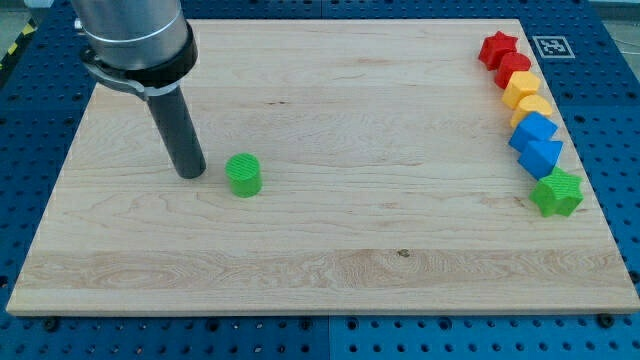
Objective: Drag the green circle to the bottom of the green star
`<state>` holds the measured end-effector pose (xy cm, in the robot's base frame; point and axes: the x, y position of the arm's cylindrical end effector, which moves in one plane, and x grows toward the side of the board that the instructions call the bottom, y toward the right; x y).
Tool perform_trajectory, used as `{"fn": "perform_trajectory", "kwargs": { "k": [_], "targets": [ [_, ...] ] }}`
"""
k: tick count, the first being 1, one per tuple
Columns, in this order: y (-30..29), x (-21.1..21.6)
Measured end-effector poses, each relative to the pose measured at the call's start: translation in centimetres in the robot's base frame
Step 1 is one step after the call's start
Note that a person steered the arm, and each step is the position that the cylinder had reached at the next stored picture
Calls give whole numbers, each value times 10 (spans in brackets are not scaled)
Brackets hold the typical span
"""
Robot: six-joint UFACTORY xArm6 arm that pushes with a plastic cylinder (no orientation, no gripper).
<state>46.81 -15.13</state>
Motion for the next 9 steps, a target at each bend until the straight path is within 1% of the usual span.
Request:
{"fn": "perform_trajectory", "kwargs": {
  "k": [1,3,5,6,7,9],
  "targets": [
    [1,0],
    [34,1],
    [72,23],
    [74,40],
    [75,43],
    [103,44]
  ]
}}
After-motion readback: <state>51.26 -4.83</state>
